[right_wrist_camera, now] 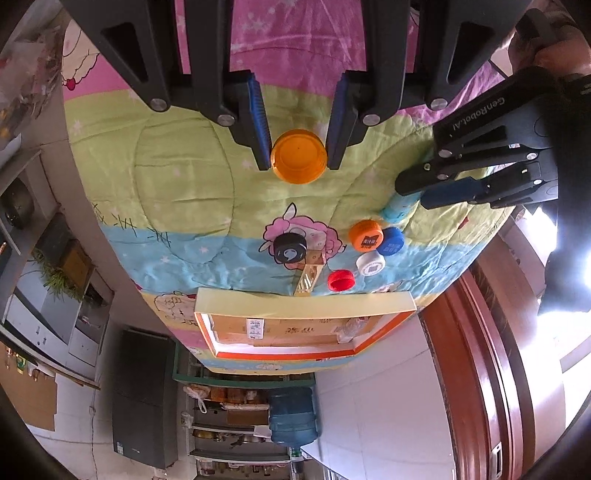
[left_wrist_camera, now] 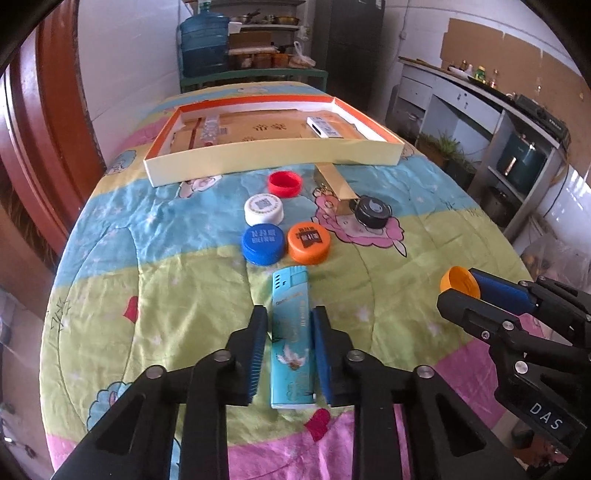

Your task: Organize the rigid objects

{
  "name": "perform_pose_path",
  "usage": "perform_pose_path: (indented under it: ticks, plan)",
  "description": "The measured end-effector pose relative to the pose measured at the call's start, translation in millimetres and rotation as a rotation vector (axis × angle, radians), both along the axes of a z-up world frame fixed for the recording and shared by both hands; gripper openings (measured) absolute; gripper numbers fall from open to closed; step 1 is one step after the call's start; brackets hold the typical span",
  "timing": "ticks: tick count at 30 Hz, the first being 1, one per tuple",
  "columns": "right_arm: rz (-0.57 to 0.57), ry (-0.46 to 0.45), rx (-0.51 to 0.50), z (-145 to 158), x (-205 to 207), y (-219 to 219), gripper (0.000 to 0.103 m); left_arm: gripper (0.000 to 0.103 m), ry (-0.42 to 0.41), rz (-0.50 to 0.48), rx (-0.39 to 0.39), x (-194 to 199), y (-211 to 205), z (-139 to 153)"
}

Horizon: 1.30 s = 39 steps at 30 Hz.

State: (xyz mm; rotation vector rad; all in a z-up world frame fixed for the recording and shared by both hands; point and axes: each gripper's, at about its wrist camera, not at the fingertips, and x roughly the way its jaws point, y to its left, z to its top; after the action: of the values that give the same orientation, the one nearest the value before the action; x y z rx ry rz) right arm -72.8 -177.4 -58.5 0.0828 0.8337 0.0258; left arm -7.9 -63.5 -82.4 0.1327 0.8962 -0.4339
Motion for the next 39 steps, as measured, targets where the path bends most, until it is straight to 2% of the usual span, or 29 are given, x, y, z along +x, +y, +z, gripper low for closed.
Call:
perform_pose_path:
  ticks: [9,15,25,31,35,39]
  plan:
    - [0.013,-0.024,0.024,11.2,15.0,5.9,0.03,0.02,-0.022,0.051,-0.06,14.1,18.2,16.2]
    - [0.026,-0.049,0.042,22.8,33.3,9.6,0.03,0.02,-0.062,0.104,-0.102,32.8,35.8,39.6]
    - [0.057,-0.117,0.033,55.7,84.3,6.1,0.03,0.02,-0.105,0.094,-0.168,91.5,41.8,83.5]
    - [0.074,-0.139,0.035,67.9,117.5,-0.4,0.031,0.02,-0.117,0.073,-0.169,128.3,34.4,101.7]
    - [0.065,-0.135,0.059,68.4,121.0,-8.5,0.03,0.02,-0.056,0.039,-0.183,128.2,33.7,100.4]
    - [0.042,-0.097,0.069,51.2,107.7,-16.2,0.031,0.02,0.013,-0.022,-0.135,90.8,25.8,69.9]
